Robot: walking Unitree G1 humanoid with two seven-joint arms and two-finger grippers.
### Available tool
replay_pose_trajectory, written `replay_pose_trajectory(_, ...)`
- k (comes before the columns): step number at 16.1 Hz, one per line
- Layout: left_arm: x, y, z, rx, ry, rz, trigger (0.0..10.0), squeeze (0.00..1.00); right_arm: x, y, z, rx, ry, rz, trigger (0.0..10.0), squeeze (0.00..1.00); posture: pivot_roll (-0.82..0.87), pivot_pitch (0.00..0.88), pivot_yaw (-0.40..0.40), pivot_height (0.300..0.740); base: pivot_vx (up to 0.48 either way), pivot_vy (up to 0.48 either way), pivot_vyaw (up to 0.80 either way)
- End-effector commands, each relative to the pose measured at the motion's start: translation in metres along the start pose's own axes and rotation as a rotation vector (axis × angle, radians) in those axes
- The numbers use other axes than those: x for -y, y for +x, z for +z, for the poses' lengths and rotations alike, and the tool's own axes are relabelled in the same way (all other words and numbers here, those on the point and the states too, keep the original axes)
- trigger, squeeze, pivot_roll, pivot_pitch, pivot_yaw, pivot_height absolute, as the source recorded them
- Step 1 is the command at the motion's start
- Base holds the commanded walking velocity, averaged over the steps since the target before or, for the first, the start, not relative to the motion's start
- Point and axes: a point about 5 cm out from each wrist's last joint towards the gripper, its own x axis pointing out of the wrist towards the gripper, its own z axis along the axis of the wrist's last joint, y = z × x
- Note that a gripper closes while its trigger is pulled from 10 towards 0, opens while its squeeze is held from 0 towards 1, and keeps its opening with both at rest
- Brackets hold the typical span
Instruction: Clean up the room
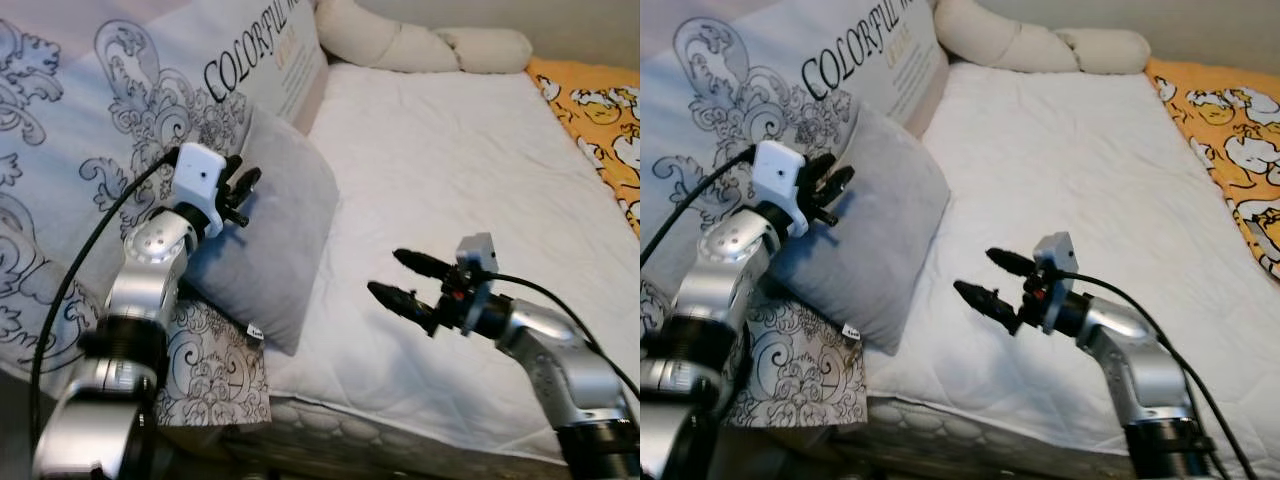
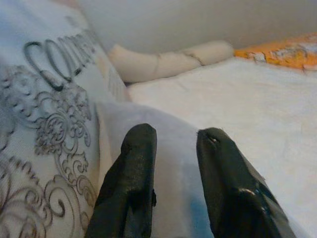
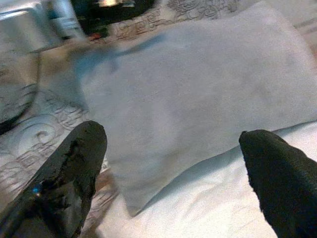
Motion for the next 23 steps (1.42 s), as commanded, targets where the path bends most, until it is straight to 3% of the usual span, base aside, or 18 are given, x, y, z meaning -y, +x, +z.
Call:
replay_pose_trajectory(1,0.012,-0.005,-0.004,-0.007,-0.038,0.017,10.0,1.00,0.014,0.003,0.007,0.044,0.006,-0.155,10.0,1.00,-0.02,0.000,-0.015,0.740,0.000,0.000,0.00)
replay_pose_trajectory(3,0.020,-0.013,-0.013,-0.039,-0.066,0.042,10.0,1.00,0.019,0.006,0.004,0.060,0.036,-0.264,10.0,1.00,-0.02,0.000,-0.019,0.740,0.000,-0.206,0.00)
replay_pose_trajectory(4,0.025,-0.020,-0.017,-0.055,-0.096,0.066,10.0,1.00,0.028,0.006,0.000,0.081,0.045,-0.419,10.0,0.15,-0.03,0.000,-0.021,0.740,0.000,-0.439,0.00)
replay_pose_trajectory(5,0.027,-0.030,-0.024,-0.089,-0.100,0.102,10.0,0.96,0.039,0.003,-0.011,0.073,0.068,-0.609,10.0,0.00,-0.04,0.000,-0.021,0.740,0.000,-0.442,0.00)
replay_pose_trajectory(6,0.027,-0.030,-0.024,-0.089,-0.100,0.102,10.0,0.96,0.039,0.003,-0.011,0.073,0.068,-0.609,10.0,0.00,-0.04,0.000,-0.021,0.740,0.000,-0.435,0.00)
replay_pose_trajectory(7,0.025,-0.042,-0.032,-0.127,-0.120,0.156,10.0,0.97,0.037,0.003,-0.018,0.064,0.075,-0.648,10.0,0.00,-0.04,0.000,-0.014,0.740,0.000,-0.428,0.00)
replay_pose_trajectory(9,0.026,-0.052,-0.037,-0.151,-0.158,0.190,10.0,0.97,0.036,0.006,-0.014,0.082,0.050,-0.668,10.0,0.00,-0.03,0.000,-0.012,0.740,0.000,-0.424,0.00)
replay_pose_trajectory(11,0.024,-0.054,-0.038,-0.173,-0.168,0.224,10.0,0.98,0.034,0.011,-0.014,0.064,0.005,-0.692,10.0,0.00,-0.05,0.000,-0.008,0.740,0.000,-0.403,0.00)
replay_pose_trajectory(13,0.020,-0.061,-0.046,-0.222,-0.129,0.253,10.0,0.98,0.031,0.017,-0.020,0.060,0.019,-0.712,10.0,0.00,-0.06,0.000,-0.013,0.740,0.000,-0.401,0.00)
replay_pose_trajectory(17,0.022,-0.062,-0.049,-0.251,-0.162,0.271,10.0,1.00,0.030,0.018,-0.032,0.025,0.059,-0.776,10.0,0.00,-0.04,0.000,-0.021,0.740,0.000,-0.401,0.00)
replay_pose_trajectory(21,0.024,-0.055,-0.043,-0.221,-0.232,0.282,10.0,1.00,0.031,0.022,-0.035,0.005,0.039,-0.791,10.0,0.00,-0.04,0.000,-0.004,0.740,0.000,-0.408,0.00)
replay_pose_trajectory(23,0.020,-0.055,-0.041,-0.185,-0.231,0.343,10.0,1.00,0.032,0.023,-0.033,0.009,0.026,-0.801,10.0,0.00,-0.04,0.000,-0.001,0.740,0.000,-0.394,0.00)
